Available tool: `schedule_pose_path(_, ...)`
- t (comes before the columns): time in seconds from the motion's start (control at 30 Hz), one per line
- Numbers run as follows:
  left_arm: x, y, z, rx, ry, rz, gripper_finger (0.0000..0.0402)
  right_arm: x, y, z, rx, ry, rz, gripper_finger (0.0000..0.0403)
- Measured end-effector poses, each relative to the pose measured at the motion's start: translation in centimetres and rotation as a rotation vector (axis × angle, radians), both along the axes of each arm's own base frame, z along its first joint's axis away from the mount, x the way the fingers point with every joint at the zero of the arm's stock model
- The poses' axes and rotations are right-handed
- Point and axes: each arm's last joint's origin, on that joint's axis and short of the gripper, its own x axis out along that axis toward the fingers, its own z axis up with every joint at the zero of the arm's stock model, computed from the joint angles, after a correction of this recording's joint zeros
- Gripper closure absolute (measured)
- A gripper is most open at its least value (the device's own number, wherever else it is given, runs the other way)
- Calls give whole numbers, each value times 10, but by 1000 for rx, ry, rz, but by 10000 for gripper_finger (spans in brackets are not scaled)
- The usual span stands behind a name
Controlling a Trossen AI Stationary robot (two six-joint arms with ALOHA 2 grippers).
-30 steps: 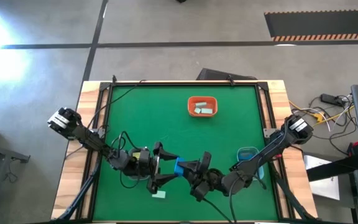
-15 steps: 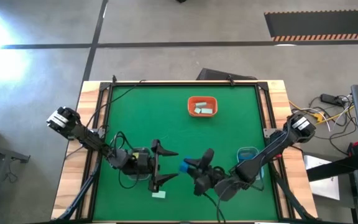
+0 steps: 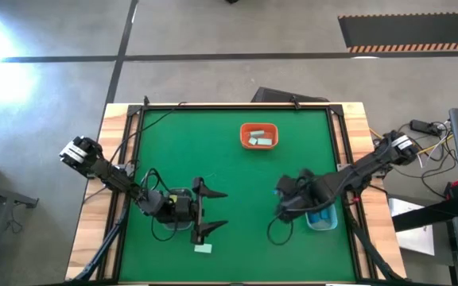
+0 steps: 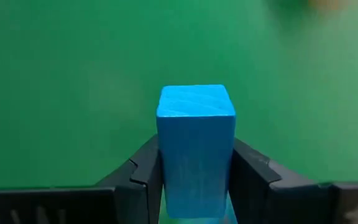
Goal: Sort & place blocks by color
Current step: Put the blue block into the light blue bin
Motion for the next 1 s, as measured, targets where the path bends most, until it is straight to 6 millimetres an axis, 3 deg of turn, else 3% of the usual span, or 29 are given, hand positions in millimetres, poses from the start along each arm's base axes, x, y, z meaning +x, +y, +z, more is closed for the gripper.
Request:
schedule_pose_path(0.17, 0, 0, 0, 1, 1, 7, 72, -34, -6, -5, 209, 285, -184, 282)
schedule_pose_path(0.5, 1, 0, -2, 36, 23, 15, 72, -81, -3, -28, 393, 254, -443, 282)
schedule_pose_path(0.77, 1, 0, -2, 56, 27, 21, 72, -96, 2, -47, 429, 240, -601, 267)
schedule_pose_path(1.0, 1, 0, -2, 53, 31, 34, 72, -97, 2, -50, 413, 240, -607, 261)
